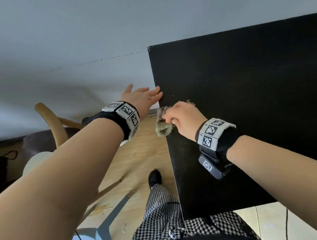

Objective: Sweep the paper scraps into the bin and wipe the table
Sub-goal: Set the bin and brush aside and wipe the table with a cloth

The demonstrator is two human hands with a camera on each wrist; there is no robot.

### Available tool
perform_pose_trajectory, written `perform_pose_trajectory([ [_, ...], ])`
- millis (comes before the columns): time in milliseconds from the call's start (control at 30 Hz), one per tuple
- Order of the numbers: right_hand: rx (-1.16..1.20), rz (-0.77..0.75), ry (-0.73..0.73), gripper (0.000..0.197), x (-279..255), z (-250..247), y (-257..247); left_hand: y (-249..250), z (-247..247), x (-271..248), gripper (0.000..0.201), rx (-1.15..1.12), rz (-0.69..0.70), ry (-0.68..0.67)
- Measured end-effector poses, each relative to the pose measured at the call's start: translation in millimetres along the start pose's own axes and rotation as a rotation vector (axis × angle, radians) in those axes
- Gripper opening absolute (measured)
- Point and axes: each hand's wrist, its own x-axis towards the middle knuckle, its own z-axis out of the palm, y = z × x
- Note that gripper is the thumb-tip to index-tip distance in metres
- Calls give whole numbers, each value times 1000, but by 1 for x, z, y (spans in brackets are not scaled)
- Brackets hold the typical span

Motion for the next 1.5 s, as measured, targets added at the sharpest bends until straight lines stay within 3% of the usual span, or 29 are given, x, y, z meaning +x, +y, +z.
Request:
perform_pose_trajectory([
  [233, 55, 25, -167, 20, -78, 27, -16, 13, 5, -9, 71, 43, -3, 77],
  [333, 85, 37, -217, 19, -83, 26, -21, 35, 20, -21, 65, 129, 137, 147],
  [433, 83, 145, -52, 22, -59, 13, -12, 49, 35, -37, 65, 145, 226, 146],
  [533, 42, 220, 123, 25, -44, 6, -7, 47, 40, -43, 72, 55, 196, 122],
  [800, 92, 199, -21, 28, -134, 66, -40, 45, 46, -39, 71, 29, 187, 106],
  [933, 128, 187, -72, 25, -144, 66, -40, 50, 45, -43, 70, 59, 187, 128],
  [1167, 82, 337, 213, 22, -92, 44, -26, 65, 59, -59, 73, 82, 240, 132],
  [1233, 66, 316, 186, 21, -101, 51, -34, 65, 60, -61, 74, 60, 234, 115],
  [1400, 63, 182, -44, 22, -152, 80, -46, 69, 56, -62, 69, 78, 213, 127],
  [1500, 84, 136, -83, 23, -156, 77, -42, 77, 52, -65, 66, 93, 211, 149],
])
